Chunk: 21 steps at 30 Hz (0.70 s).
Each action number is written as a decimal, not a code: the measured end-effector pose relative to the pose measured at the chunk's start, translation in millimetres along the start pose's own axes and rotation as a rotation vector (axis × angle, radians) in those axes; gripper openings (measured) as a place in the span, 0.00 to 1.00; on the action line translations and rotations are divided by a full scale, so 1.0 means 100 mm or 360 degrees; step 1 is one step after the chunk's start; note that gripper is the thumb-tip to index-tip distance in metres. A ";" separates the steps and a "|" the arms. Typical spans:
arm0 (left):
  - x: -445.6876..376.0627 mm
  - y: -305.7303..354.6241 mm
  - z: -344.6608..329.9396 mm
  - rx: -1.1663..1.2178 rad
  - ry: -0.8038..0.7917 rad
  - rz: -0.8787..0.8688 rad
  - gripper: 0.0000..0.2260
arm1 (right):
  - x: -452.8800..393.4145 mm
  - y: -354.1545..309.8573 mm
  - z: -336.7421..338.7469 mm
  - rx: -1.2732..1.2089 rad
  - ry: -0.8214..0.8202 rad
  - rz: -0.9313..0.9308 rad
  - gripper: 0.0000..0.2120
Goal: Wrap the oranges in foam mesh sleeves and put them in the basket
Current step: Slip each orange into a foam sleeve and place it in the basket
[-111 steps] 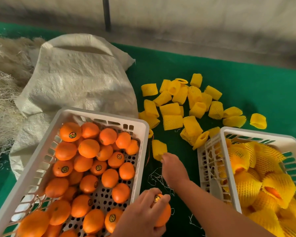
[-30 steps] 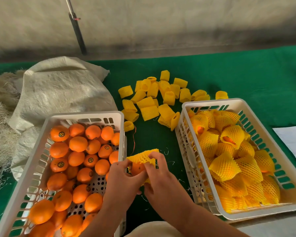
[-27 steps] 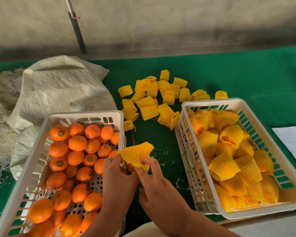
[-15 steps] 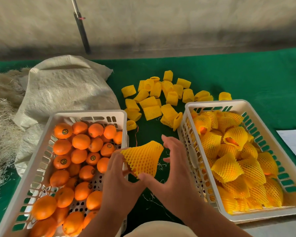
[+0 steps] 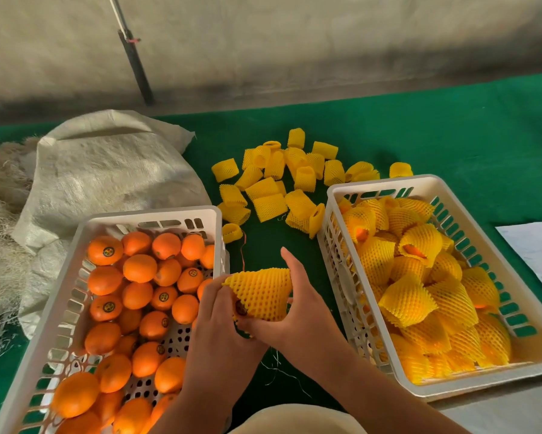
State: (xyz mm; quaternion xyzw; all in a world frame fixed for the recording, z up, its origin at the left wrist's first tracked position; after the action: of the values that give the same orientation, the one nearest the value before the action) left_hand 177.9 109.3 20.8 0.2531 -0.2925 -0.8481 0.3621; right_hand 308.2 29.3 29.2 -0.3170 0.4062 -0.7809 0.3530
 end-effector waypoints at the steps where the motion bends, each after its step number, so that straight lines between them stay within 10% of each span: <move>1: 0.00 0.00 -0.02 -0.0027 -0.0022 0.0014 0.35 | 0.00 0.01 -0.01 0.0007 0.0012 0.0030 0.57; 21: 0.17 -0.01 -0.07 -0.0263 -0.0290 -0.0362 0.21 | -0.17 0.48 0.57 -0.0074 0.0645 -0.0144 0.46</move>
State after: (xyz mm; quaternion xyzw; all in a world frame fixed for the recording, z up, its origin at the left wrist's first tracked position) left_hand 171.4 95.0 11.1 0.1760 -0.2228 -0.9242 0.2554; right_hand 376.6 -0.6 11.5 -0.1793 0.4723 -0.8342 0.2212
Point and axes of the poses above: each hand's wrist, its own x-axis away from the middle knuckle, its own z-axis out of the back of the hand, y = z × x, the point moved 3 cm from there along -x, towards the middle knuckle, and after that the axes turned 3 degrees about -z, right-handed, at the moved point
